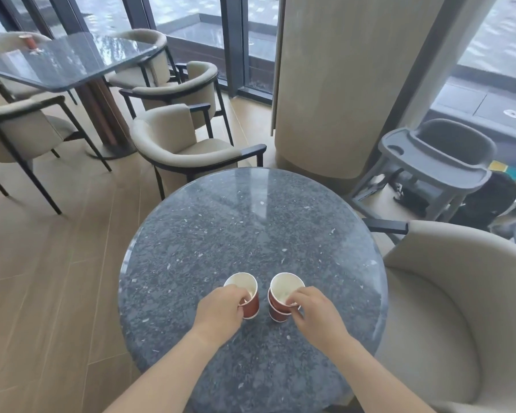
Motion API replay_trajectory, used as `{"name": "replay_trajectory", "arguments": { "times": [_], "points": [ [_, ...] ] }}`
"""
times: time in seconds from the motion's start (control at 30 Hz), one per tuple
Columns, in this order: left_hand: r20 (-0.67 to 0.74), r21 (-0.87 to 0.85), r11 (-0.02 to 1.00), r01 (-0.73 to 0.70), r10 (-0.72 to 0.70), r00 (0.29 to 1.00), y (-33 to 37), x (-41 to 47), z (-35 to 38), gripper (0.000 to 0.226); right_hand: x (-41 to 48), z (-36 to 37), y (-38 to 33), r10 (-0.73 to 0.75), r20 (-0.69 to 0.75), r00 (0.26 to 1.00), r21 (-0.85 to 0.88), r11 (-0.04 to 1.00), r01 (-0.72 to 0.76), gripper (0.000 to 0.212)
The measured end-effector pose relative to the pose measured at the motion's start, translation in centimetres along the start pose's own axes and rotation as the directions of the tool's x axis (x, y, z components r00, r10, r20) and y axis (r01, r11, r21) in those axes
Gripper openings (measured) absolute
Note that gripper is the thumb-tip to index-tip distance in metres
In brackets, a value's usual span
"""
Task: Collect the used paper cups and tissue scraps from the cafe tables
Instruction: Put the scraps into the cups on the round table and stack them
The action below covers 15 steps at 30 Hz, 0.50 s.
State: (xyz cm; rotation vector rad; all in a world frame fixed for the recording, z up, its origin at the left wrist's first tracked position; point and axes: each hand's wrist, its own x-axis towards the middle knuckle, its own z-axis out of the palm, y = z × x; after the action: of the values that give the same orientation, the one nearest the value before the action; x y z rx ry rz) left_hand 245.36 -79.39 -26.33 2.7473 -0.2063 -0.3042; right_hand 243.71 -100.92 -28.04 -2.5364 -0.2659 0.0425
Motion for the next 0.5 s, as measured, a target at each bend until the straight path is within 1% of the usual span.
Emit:
{"name": "replay_trajectory", "arguments": {
  "times": [0.2,0.33,0.5],
  "points": [
    [0.086,0.156,0.986,-0.054,0.04,0.995,0.4,-0.2,0.8,0.03,-0.2,0.7,1.0,-0.014,0.071,0.997,-0.001,1.0,0.015,0.015],
    [0.117,0.162,0.987,-0.022,0.003,0.993,0.6,-0.6,2.0,0.03,0.0,0.7,1.6,-0.043,0.113,0.993,-0.005,0.999,0.044,0.017],
    [0.103,0.138,0.99,0.036,-0.05,0.993,1.2,-0.3,2.6,0.029,1.2,0.8,2.6,-0.099,0.169,0.981,0.004,0.995,0.1,0.017]
  ]
}}
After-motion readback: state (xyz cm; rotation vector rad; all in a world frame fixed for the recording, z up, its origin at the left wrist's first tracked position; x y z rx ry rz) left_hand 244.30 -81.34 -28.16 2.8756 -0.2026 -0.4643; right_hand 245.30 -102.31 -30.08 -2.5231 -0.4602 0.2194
